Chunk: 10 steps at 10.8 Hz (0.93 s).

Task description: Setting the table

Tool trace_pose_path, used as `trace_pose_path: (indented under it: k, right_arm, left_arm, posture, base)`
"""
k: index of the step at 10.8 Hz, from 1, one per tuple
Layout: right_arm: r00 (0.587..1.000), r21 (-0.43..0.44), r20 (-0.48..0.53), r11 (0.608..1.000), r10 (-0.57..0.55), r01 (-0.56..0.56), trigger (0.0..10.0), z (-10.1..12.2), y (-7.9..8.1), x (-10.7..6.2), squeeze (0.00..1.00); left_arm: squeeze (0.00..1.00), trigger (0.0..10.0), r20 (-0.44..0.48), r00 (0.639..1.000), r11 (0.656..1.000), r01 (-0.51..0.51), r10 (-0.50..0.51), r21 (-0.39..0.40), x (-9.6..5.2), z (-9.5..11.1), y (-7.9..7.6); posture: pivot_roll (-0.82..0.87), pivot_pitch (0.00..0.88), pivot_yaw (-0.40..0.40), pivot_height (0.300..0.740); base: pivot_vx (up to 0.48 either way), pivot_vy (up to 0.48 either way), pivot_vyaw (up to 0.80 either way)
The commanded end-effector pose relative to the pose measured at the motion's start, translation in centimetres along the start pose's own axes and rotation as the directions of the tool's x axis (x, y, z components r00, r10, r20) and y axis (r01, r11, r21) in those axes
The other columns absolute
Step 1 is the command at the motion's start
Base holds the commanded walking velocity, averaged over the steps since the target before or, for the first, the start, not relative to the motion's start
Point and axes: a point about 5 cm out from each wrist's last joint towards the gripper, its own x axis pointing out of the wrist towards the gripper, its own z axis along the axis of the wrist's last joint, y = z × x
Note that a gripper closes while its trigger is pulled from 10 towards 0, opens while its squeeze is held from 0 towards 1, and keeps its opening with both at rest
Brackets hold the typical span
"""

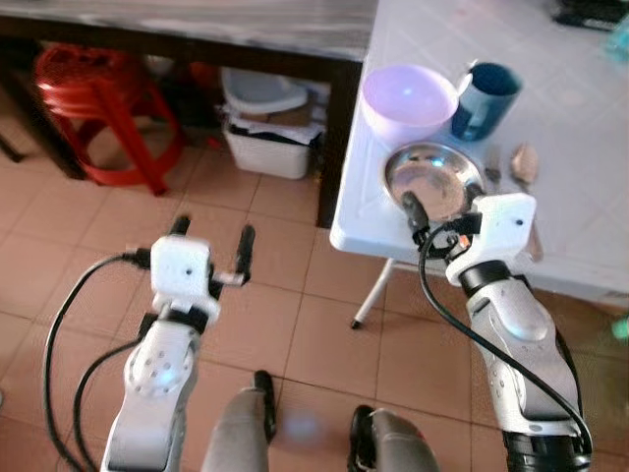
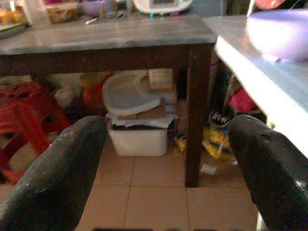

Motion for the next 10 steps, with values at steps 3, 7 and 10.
trace_pose_path:
  k: [3, 7, 10]
  right_arm:
    - [0.992, -0.09, 0.052, 0.989, -0.117, 0.121, 10.0, 1.0, -1.1, -1.4, 0.0]
    - [0.978, -0.077, 0.018, 0.975, -0.206, 0.206, 10.0, 0.1, -2.0, -1.3, 0.0]
    - [0.975, -0.103, 0.027, 0.97, -0.219, 0.221, 10.0, 0.1, -2.3, -1.5, 0.0]
  left_arm:
    - [0.0, 10.0, 0.023, 1.0, 1.0, 0.007, -0.006, -0.025, 0.8, 0.1, -0.4]
    - [0.0, 10.0, 0.036, 0.999, 0.999, 0.038, -0.036, -0.035, 1.6, -0.1, -1.0]
    - [0.0, 10.0, 0.056, 0.998, 0.998, 0.037, -0.035, -0.041, 1.9, 0.1, -1.0]
  posture:
    - [-0.07, 0.133, -0.023, 0.74]
    - [-0.08, 0.113, -0.011, 0.74]
    - [-0.08, 0.091, -0.014, 0.74]
  base:
    - [0.09, 0.0, 0.0]
    - [0.155, 0.0, 0.0]
    - [0.302, 0.0, -0.74]
